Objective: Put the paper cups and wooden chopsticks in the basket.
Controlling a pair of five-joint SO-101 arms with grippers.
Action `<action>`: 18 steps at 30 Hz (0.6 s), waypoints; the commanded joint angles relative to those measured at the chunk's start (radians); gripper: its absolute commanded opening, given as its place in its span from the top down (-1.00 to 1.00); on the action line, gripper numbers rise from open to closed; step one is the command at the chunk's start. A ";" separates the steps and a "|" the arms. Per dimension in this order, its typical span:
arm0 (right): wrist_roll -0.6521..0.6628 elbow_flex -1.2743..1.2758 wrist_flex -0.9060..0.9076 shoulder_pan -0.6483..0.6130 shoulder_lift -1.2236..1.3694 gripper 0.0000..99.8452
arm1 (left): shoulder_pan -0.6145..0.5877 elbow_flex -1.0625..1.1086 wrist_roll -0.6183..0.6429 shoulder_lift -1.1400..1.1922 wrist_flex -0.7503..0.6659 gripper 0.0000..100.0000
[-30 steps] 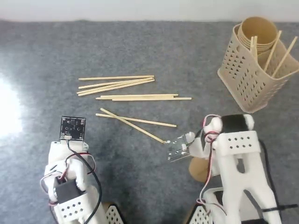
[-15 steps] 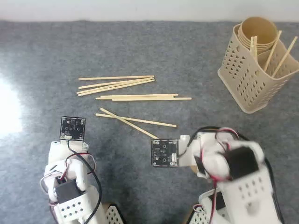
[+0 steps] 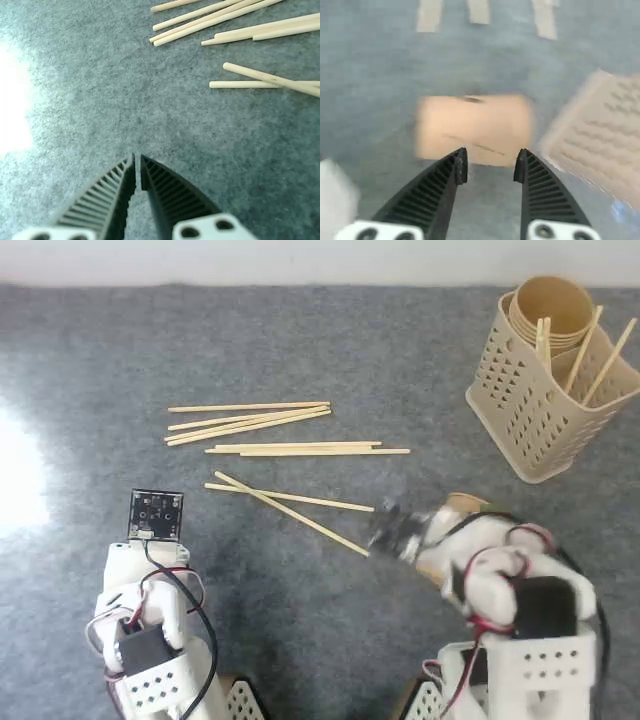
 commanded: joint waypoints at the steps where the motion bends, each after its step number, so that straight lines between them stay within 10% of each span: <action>1: 0.063 0.029 -0.180 0.113 0.025 0.67 | 0.005 -0.007 -0.011 -0.008 -0.017 0.97; 18: -0.106 -0.115 -0.344 0.156 0.493 0.68 | 0.006 -0.007 -0.011 -0.008 -0.017 0.97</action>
